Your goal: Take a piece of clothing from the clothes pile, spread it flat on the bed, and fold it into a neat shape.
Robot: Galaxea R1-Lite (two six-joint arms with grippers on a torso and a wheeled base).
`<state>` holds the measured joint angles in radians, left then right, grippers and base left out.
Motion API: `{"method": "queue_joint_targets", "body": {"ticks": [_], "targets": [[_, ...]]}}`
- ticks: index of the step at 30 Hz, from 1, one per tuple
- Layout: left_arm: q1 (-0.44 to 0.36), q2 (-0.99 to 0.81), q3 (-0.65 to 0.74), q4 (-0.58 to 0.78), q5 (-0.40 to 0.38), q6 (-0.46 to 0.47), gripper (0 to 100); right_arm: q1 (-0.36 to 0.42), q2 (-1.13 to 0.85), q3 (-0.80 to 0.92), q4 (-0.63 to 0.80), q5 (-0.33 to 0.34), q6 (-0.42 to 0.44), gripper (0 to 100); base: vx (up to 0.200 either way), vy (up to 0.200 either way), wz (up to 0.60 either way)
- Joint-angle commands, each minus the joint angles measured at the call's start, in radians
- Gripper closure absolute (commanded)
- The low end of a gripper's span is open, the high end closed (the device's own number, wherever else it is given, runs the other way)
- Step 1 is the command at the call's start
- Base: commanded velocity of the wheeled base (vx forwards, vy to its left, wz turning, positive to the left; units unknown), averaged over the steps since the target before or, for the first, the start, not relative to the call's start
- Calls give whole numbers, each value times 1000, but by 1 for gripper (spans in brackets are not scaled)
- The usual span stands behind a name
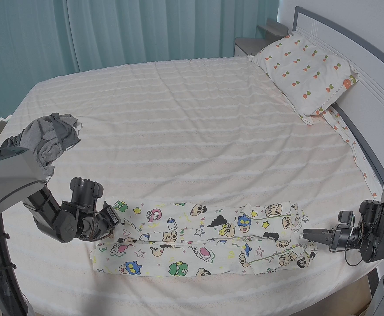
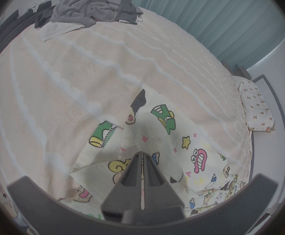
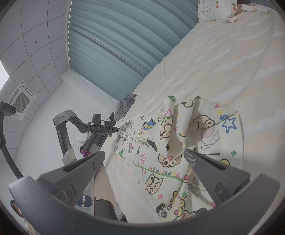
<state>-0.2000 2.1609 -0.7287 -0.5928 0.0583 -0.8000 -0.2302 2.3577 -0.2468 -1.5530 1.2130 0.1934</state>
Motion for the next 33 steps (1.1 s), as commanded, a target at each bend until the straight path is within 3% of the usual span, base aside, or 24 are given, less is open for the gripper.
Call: {"method": "queue_joint_targets", "body": {"ticks": [1,12,17,25,28,32,33], "targets": [[-7,48,-20,7,2,-2,100,0,2,0,-12,-1,0,0,0,0,0],[14,27,-21,65,18,18,100,0,2,3,-12,0,-2,0,0,0,0],[37,20,-18,67,78,74,100,0,2,3,-10,0,-2,0,0,0,0],[65,-16,-9,79,80,81,100,0,0,0,-12,-1,-2,0,0,0,0],[86,-58,-6,117,61,68,100,0,2,-2,-12,-3,-2,0,0,0,0],[169,-196,12,165,-121,-59,100,0,-18,-28,-12,-18,9,0,0,0,0],[171,-200,14,165,-130,-62,100,2,-20,-29,-12,-20,11,0,0,0,0]]}}
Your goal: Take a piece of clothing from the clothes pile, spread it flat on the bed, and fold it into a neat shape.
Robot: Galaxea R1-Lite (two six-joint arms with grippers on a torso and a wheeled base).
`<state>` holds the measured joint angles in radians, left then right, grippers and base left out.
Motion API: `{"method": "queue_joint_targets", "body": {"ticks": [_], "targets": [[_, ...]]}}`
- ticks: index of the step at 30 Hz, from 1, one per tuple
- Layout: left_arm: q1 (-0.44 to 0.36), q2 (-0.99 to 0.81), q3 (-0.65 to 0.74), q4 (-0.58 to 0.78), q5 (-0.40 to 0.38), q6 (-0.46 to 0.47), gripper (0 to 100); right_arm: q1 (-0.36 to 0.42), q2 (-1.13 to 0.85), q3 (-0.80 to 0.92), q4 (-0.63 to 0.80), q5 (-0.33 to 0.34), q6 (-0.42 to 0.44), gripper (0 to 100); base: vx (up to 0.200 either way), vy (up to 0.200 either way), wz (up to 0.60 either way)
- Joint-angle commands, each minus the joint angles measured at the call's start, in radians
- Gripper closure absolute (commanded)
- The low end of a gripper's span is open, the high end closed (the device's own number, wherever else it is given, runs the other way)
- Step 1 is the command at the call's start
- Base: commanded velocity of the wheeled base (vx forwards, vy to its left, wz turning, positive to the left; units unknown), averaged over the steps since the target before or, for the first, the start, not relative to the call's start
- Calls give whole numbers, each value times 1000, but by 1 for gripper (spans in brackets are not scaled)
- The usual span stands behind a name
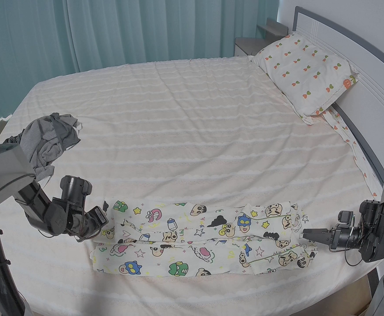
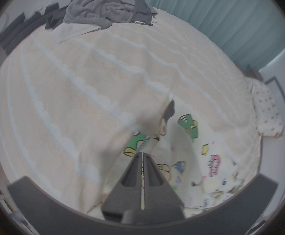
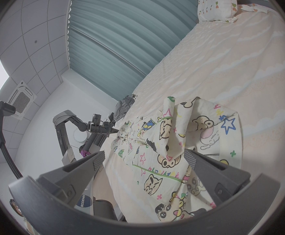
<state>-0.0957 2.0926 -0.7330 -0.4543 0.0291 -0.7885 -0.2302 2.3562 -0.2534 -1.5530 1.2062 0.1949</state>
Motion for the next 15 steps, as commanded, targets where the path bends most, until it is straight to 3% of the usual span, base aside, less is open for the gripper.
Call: {"method": "queue_joint_targets", "body": {"ticks": [1,3,5,7,8,11,15], "targets": [[93,-187,52,35,-201,-118,100,9,-43,-43,-10,-40,28,0,0,0,0],[108,-244,119,28,-307,-133,100,48,-66,-73,-10,-106,87,0,0,0,0],[116,-293,190,17,-403,-133,100,118,-67,-113,-10,-249,152,0,0,0,0],[134,-333,262,-40,-531,-133,100,200,-58,-155,-10,-433,190,0,0,0,0],[146,-341,293,-75,-584,-132,100,230,-60,-167,-10,-488,198,0,0,0,0],[188,-335,394,-221,-704,-126,100,295,-75,-210,4,-511,209,0,0,0,0],[206,-229,520,-474,-764,-118,100,319,-124,-311,185,-516,209,0,0,0,0]]}}
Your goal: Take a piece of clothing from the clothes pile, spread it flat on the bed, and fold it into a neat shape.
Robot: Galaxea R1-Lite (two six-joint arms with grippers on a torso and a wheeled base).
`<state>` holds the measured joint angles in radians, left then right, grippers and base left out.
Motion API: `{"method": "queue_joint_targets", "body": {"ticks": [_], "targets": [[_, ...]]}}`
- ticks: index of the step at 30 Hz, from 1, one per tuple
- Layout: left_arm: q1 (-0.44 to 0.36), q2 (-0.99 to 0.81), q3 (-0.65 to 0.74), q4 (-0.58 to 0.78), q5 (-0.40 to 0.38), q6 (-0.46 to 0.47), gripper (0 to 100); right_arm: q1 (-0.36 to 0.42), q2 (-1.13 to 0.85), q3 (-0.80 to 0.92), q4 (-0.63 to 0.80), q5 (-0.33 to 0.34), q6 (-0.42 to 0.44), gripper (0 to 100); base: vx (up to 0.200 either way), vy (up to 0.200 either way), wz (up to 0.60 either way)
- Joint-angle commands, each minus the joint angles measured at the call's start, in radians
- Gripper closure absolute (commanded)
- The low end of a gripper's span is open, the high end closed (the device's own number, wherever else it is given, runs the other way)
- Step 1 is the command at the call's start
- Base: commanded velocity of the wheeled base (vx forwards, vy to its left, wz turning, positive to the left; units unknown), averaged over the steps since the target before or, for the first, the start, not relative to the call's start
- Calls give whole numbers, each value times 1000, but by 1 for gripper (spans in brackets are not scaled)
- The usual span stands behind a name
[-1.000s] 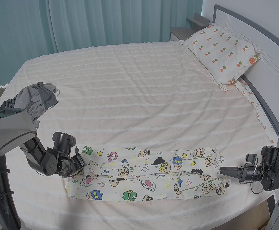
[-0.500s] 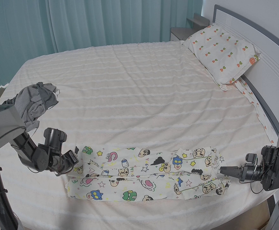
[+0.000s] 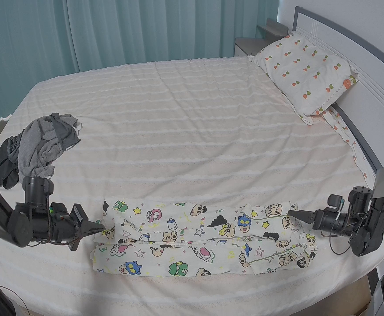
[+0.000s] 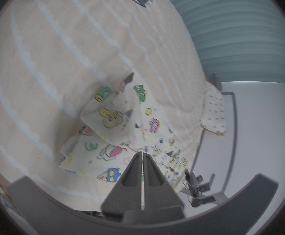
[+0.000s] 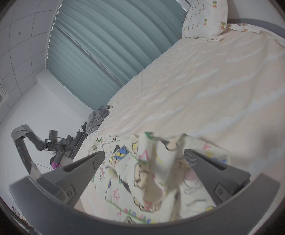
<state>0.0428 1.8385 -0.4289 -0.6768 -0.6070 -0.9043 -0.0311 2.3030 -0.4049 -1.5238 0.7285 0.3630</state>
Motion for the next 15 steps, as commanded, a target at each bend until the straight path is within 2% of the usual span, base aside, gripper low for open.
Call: {"method": "queue_joint_targets", "body": {"ticks": [1,3,7,15], "targets": [[68,51,240,-319,-125,10,100,115,-82,-184,203,-40,40,0,0,0,0],[72,94,303,-458,-129,45,100,109,-105,-215,269,-46,39,0,0,0,0],[74,166,363,-609,-129,70,100,111,-120,-216,281,-46,37,0,0,0,0],[69,173,389,-633,-125,73,100,85,-132,-186,275,-47,30,0,0,0,0]]}}
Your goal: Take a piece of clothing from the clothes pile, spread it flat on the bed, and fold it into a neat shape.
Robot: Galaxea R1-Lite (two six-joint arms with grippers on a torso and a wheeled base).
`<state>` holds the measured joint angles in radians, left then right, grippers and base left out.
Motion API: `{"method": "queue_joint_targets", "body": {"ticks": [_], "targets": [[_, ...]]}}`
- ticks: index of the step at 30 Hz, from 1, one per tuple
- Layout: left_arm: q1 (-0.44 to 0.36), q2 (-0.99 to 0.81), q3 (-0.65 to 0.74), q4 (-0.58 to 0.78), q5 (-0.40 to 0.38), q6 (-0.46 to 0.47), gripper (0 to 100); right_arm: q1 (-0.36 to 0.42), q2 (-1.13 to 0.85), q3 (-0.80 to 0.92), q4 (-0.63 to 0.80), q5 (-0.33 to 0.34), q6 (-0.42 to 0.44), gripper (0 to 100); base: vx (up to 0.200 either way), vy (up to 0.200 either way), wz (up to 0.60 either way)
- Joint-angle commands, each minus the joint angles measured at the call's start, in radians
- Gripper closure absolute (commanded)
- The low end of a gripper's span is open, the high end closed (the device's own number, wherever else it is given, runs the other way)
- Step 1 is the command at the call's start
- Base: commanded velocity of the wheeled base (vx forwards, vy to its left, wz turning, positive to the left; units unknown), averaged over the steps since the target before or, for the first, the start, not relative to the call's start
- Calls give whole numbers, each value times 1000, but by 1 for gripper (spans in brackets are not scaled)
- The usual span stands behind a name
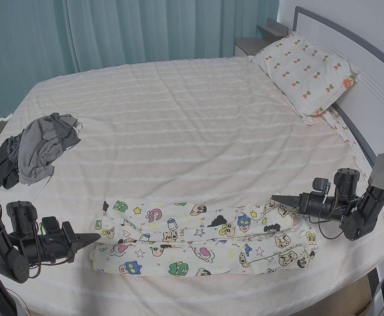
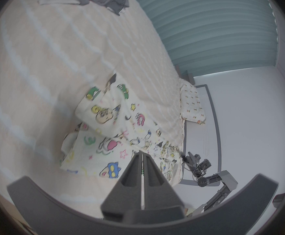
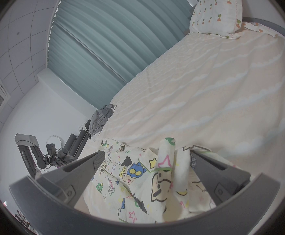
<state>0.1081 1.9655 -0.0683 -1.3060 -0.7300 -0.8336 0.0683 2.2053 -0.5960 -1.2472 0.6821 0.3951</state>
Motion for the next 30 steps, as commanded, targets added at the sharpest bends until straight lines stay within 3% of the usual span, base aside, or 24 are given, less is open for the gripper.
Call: {"method": "queue_joint_targets", "body": {"ticks": [1,8,19,30], "targets": [[2,46,27,-6,-2,2,100,-25,-47,13,-1,-1,-5,0,0,0,0],[-4,49,27,-6,4,2,100,-73,-72,47,-1,-1,-30,0,0,0,0],[-10,50,27,-6,9,4,100,-78,-64,122,-6,0,-78,0,0,0,0],[-13,50,30,-6,9,4,100,-7,45,35,5,-3,-79,0,0,0,0]]}}
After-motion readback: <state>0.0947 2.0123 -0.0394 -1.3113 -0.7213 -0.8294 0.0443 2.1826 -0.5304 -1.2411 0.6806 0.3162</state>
